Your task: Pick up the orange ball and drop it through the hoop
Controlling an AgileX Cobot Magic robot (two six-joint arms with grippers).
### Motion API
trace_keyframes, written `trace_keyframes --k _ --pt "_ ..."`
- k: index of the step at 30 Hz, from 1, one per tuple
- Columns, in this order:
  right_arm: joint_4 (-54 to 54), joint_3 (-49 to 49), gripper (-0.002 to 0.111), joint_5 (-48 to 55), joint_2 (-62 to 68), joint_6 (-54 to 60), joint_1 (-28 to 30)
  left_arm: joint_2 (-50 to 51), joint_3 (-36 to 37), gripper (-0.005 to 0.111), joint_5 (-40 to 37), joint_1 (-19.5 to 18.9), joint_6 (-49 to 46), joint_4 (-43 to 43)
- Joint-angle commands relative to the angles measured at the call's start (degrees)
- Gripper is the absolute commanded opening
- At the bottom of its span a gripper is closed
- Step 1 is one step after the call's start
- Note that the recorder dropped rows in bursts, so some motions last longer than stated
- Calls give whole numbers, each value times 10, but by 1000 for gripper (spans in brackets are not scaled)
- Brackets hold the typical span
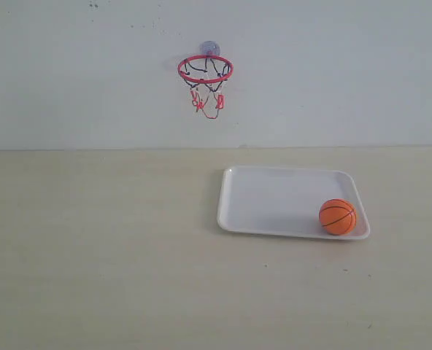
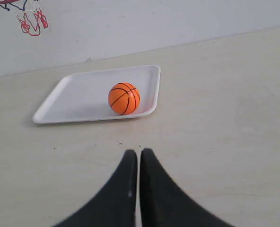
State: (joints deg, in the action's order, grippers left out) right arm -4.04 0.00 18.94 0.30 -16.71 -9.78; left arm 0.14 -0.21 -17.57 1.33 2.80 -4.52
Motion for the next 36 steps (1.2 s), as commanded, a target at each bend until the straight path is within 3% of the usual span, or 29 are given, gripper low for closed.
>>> trace_keyframes --k 1,8,14,16,17,19,20,24,27,31,36 --pt "-5 0 1 -5 -3 1 0 -1 2 4 1 -1 -3 1" --pt "-5 0 1 -39 -3 1 0 -1 2 4 1 -1 -3 1" --pt "-5 0 1 -171 -3 1 0 -1 2 4 1 -1 -3 1" --pt "-5 0 1 -281 -3 1 0 -1 2 4 1 -1 -3 1" --pt "-5 0 1 -412 -3 9 0 -1 2 4 1 -1 -3 1" --pt "17 0 1 -576 -3 22 0 -1 2 4 1 -1 -3 1" --pt "40 0 1 -593 -3 36 0 -1 2 4 1 -1 -3 1" --pt "286 -137 1 -443 52 287 0 -1 2 4 1 -1 -3 1" --pt "301 -239 1 -276 188 435 0 -1 2 4 1 -1 -3 1" --pt "306 -344 1 -98 451 435 0 -1 2 4 1 -1 -3 1" --pt "290 -409 1 82 676 290 0 -1 2 4 1 -1 -3 1"
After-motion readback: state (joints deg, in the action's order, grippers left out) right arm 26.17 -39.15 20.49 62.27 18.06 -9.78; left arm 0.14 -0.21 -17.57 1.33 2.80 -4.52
